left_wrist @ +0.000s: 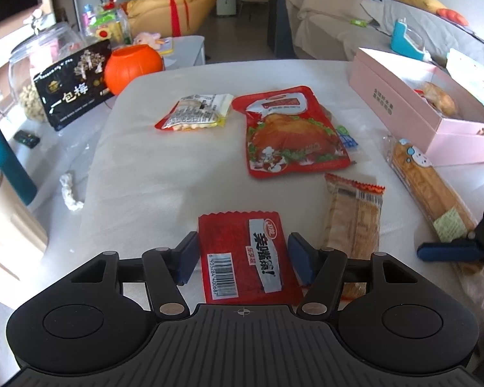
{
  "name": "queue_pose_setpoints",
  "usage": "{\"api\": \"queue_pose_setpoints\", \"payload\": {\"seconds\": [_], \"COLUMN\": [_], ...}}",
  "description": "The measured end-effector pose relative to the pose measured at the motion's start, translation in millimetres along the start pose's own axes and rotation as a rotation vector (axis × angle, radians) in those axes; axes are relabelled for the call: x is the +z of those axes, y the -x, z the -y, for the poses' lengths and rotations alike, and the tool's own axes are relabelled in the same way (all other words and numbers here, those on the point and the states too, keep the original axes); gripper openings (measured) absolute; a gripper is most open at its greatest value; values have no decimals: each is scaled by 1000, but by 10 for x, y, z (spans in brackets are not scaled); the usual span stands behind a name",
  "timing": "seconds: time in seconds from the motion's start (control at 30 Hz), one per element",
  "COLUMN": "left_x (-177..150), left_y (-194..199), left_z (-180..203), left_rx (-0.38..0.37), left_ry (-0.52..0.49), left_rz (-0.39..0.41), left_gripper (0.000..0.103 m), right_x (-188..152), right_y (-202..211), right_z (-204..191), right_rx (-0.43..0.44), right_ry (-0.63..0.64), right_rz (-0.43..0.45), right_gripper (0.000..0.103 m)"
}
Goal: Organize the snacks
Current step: 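Grasp the red square packet with the left gripper while the right grasps the brown wafer bar, then lift the wafer bar with the right gripper while the left holds the red packet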
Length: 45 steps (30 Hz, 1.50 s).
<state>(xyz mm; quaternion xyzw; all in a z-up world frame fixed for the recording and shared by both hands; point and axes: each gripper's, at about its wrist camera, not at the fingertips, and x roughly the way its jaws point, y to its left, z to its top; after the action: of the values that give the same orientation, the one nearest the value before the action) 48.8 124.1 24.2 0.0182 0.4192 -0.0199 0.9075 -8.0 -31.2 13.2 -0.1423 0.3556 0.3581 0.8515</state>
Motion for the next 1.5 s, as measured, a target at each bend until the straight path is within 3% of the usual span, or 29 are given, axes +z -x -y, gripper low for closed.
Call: {"api": "queue_pose_setpoints", "payload": {"seconds": [0.2,0.33,0.63,0.73,0.77,0.83,1.07,1.13,1.2,1.23,1.37,1.5], "left_x": [-110,-162,-183,-208,-216,-239,-269,-274,-226,-175,-33,-16], "left_y": [107,167,178,184,189,199,248,300,395,457,516,449], "left_z": [-236,-331,-324,-326,-327,-325,-210,-134,-55,-24,81,-29], "left_rx": [33,22,24,22,21,19,13,-20,-13,-30,-117,-40], "left_ry": [41,63,63,64,65,63,23,16,1,0,-18,30], "left_rz": [-3,-4,4,15,19,30,46,61,103,128,120,103], "left_gripper": [65,65,65,65,65,65,62,51,25,22,21,22], "right_x": [89,273,702,786,788,762,560,472,364,313,53,-181], "right_y": [42,28,-381,-480,-473,-393,351,586,787,866,1215,1360], "right_z": [41,246,550,439,389,340,529,670,814,886,1228,1406], "right_rx": [40,83,41,-1,-9,-7,14,-4,-48,-71,-184,-214], "right_ry": [-29,-185,-379,-293,-253,-213,-207,-228,-251,-264,-336,-391], "right_rz": [-53,-86,-107,-103,-95,-85,12,38,60,68,103,118], "right_gripper": [101,85,78,48,44,38,38,38,38,38,38,38]}}
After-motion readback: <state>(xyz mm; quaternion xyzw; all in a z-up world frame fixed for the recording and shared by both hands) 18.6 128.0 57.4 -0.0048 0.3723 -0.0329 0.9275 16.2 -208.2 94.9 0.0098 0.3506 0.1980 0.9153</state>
